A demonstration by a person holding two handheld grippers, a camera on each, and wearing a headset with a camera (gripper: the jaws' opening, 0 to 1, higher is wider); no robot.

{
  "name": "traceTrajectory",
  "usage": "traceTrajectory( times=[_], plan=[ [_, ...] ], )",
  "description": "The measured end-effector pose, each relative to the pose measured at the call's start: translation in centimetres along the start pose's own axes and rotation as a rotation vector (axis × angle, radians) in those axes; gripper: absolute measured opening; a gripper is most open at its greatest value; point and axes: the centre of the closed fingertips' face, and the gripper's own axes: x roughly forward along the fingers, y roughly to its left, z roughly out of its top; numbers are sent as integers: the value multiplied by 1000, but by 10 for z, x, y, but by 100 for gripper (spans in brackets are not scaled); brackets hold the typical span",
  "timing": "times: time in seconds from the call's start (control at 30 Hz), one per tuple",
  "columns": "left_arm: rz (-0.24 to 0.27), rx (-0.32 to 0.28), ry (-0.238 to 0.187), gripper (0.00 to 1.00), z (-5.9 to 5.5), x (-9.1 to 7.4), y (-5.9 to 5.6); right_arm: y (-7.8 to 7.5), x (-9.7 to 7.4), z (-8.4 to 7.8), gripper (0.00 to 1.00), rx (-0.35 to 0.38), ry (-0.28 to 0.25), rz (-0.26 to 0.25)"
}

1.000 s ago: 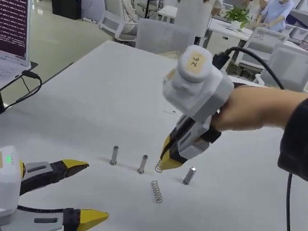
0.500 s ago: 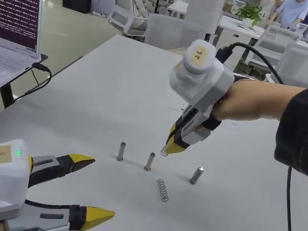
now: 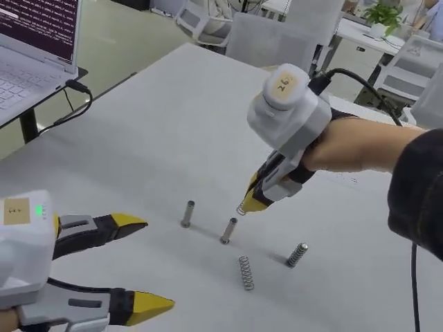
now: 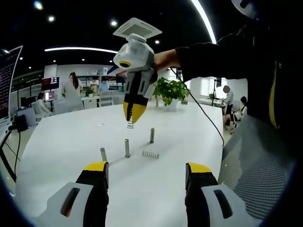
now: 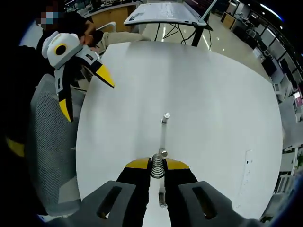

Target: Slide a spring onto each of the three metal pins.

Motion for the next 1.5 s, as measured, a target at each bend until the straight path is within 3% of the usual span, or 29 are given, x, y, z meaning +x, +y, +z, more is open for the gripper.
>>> traceTrajectory(
  times=[0.23,0.43,1.07,1.5],
  plan=[
    [1,-2,-2,61,1,2,3,-9,15,-4,8,4,21,6],
    [-2,-3,0,61,1,3,4,-8,25,-7,8,5,34,11],
    [-2,-8,1,60,-1,5,8,-10,37,-10,8,17,49,24],
    [2,-13,2,58,-3,3,8,-9,55,-16,8,29,64,27]
  ],
)
